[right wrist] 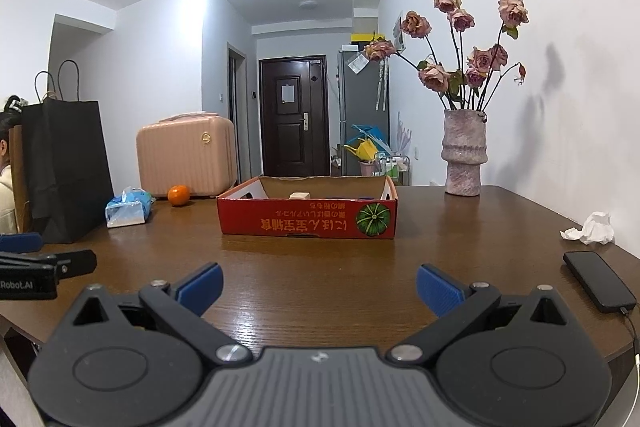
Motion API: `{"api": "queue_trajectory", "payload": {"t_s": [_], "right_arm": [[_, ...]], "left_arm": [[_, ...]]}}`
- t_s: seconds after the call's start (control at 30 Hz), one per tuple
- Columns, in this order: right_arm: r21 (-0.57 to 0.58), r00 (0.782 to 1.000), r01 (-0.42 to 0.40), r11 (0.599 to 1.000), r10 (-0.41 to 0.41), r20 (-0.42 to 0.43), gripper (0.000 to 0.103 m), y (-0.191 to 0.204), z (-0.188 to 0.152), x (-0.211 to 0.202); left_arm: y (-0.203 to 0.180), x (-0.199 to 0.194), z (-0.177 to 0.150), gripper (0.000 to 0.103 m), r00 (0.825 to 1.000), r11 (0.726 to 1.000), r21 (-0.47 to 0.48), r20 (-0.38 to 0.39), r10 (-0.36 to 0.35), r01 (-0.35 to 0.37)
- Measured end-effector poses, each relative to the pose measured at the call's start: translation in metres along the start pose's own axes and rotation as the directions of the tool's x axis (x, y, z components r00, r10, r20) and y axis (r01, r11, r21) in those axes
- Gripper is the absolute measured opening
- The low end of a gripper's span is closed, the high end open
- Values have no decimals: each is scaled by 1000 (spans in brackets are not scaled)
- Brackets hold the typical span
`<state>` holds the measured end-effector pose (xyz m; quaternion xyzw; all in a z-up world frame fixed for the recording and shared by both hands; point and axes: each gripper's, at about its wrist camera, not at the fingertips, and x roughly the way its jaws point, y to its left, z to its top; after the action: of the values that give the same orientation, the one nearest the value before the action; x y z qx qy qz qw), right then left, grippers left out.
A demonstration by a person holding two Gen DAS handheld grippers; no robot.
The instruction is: Organize rigid objects
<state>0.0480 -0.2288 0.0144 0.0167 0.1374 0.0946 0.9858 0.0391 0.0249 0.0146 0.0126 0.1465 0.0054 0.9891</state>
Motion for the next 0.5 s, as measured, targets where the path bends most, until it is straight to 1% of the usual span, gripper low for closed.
{"api": "queue_trajectory", "payload": {"t_s": [0.5], "right_arm": [[7,1000,5,1000,-5,-1,103,-2,0,2]], "left_arm": [[0,0,0,103,1000,1000,1,-1,1,-1]]}}
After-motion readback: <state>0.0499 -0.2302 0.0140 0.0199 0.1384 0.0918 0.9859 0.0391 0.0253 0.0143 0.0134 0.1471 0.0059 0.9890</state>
